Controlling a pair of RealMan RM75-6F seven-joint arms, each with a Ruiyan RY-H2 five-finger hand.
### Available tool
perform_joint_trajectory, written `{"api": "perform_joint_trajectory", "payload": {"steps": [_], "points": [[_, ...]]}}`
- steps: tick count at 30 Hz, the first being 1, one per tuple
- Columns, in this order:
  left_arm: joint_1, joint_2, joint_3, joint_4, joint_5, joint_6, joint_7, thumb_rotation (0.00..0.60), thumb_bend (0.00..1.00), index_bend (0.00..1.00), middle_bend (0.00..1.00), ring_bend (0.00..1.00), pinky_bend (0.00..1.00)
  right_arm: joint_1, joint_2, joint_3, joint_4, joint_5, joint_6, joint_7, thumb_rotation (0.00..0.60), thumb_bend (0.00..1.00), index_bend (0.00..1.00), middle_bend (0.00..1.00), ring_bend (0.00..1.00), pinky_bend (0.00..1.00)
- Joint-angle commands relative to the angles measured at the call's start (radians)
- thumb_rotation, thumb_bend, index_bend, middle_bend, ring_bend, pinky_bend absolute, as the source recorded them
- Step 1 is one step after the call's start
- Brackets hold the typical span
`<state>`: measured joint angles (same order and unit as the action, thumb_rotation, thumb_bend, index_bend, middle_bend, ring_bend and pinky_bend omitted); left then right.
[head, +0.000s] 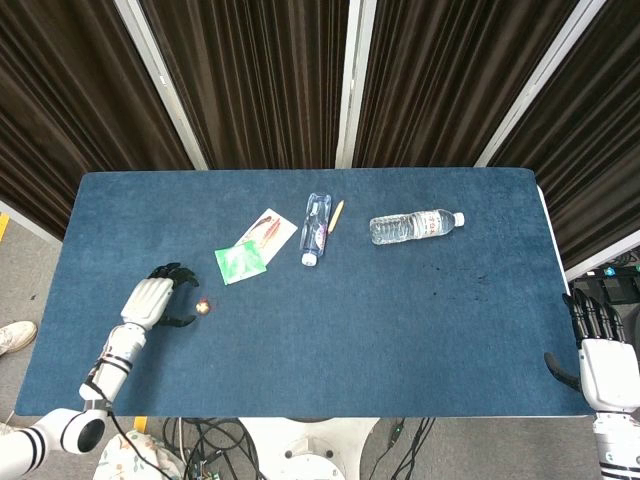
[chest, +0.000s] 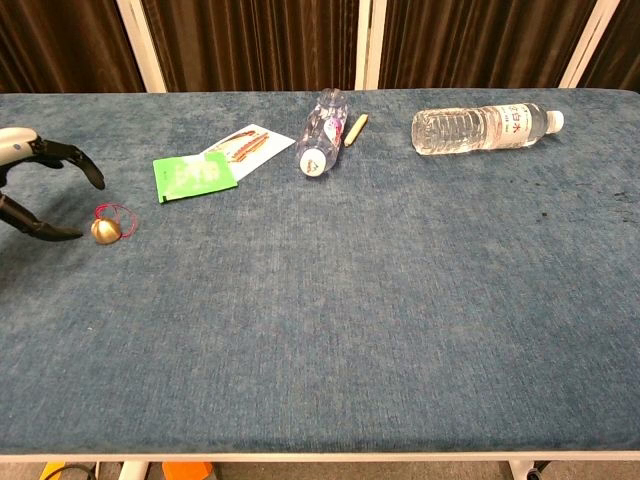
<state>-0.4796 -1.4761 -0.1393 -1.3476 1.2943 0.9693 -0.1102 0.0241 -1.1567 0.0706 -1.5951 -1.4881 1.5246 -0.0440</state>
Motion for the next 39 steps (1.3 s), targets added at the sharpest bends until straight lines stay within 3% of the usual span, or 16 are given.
{"api": "perform_joint_trajectory", "payload": {"steps": [1, 19, 39], "points": [[-0.007, -0.009, 0.001, 0.005, -0.001, -0.003, 0.002, 0.600, 0.19, 0.35, 0.23, 0.07, 0.12, -0.002, -0.001, 0.000, 0.004, 0.002, 0.001, 0.003, 0.600, 0.15, 0.00, 0.00, 0.00, 0.01], [-0.037, -0.007, 0.012, 0.002, -0.016, -0.027, 0.025, 0.600, 0.33, 0.44, 0.26, 0.07, 0.12, -0.002, -0.014, -0.003, 0.034, 0.012, -0.013, 0.029, 0.600, 0.15, 0.00, 0.00, 0.00, 0.01], [-0.048, -0.006, 0.019, -0.010, -0.039, -0.033, 0.045, 0.600, 0.34, 0.50, 0.28, 0.07, 0.12, -0.001, -0.015, -0.002, 0.038, 0.017, -0.018, 0.035, 0.600, 0.15, 0.00, 0.00, 0.00, 0.01]]}}
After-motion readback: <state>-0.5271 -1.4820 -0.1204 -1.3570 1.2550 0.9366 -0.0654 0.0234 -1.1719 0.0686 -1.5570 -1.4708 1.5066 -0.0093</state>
